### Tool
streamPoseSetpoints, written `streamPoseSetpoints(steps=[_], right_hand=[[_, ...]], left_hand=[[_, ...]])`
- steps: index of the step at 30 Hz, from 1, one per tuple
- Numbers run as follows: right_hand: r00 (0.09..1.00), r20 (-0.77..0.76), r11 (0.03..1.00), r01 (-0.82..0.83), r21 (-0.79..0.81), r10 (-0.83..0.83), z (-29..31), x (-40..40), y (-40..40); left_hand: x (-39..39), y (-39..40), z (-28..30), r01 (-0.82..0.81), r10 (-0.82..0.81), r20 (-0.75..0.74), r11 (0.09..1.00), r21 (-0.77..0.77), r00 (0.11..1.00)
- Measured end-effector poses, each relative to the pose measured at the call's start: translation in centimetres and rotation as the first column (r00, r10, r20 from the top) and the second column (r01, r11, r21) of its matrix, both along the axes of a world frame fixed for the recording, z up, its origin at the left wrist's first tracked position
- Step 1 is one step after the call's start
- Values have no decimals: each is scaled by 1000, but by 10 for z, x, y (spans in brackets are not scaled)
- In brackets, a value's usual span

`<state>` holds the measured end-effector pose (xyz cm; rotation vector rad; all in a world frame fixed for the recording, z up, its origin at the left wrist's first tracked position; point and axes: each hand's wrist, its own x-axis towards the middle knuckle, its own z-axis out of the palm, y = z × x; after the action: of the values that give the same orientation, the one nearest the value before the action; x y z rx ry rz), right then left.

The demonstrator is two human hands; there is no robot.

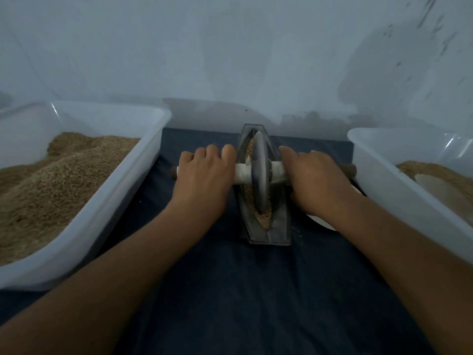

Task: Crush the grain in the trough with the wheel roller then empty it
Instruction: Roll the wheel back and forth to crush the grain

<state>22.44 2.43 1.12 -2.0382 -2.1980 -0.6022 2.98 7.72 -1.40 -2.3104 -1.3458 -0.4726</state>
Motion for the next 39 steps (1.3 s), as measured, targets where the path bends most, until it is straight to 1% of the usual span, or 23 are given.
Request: streamPoseSetpoints(steps=[3, 7, 12, 16, 19, 22, 25, 28, 33, 36, 39], right_hand=[[997, -60, 998, 38, -42, -40, -2, 9, 13], [992, -81, 991, 91, -94, -99, -4, 20, 39], [997, -30, 994, 63, -89, -66, 3, 29, 79], [996, -43, 986, 65, -153, -72, 10, 35, 100], [992, -92, 979, 61, -194, -81, 11, 38, 105], [991, -110, 981, 53, -187, -75, 9, 39, 101], [991, -100, 987, 76, -139, -90, 5, 34, 87], [991, -93, 991, 86, -99, -95, -1, 26, 65], [996, -74, 998, 43, -53, -47, -5, 15, 24], [991, -124, 999, 35, -34, -39, -8, 10, 0], [989, -148, 1000, 17, -4, -17, -9, 6, -16]], left_hand=[[11, 16, 4, 2, -2, -13, 1000, 13, 1000], [24, 42, 8, 6, -5, -25, 1000, 7, 1000], [29, 72, 7, -18, 18, -20, 999, -31, 1000], [36, 88, 9, -31, 31, -23, 1000, -6, 999], [42, 94, 13, -24, 25, -26, 999, 27, 999], [44, 91, 17, -8, 10, -31, 999, 40, 999], [40, 80, 17, 0, 1, -28, 999, 49, 1000], [31, 62, 14, 7, -7, -19, 999, 33, 1000], [17, 27, 12, 19, -19, -31, 1000, -3, 999], [12, 8, 15, 38, -38, -35, 999, 18, 999], [8, -6, 13, 53, -50, -38, 995, 83, 998]])
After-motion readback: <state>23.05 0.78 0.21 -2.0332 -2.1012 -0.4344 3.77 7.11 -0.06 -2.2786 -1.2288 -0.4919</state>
